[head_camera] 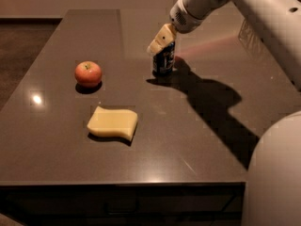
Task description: Move pepsi can near sponge
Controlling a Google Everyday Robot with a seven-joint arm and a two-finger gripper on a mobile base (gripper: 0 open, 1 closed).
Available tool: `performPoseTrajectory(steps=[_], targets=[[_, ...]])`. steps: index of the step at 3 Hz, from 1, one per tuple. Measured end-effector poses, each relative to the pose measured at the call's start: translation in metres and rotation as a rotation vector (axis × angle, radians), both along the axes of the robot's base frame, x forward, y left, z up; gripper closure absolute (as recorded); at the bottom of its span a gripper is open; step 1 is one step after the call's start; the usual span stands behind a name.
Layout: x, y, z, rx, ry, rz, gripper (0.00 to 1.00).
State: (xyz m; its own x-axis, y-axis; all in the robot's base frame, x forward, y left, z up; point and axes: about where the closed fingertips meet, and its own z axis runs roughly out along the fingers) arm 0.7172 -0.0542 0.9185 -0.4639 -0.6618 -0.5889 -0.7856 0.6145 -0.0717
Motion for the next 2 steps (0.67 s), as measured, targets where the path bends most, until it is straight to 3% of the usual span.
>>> performPoseTrajectory(steps=[2], targets=[[-0.0177, 0.0037, 0.0009, -0.053, 0.031, 0.1, 0.61]])
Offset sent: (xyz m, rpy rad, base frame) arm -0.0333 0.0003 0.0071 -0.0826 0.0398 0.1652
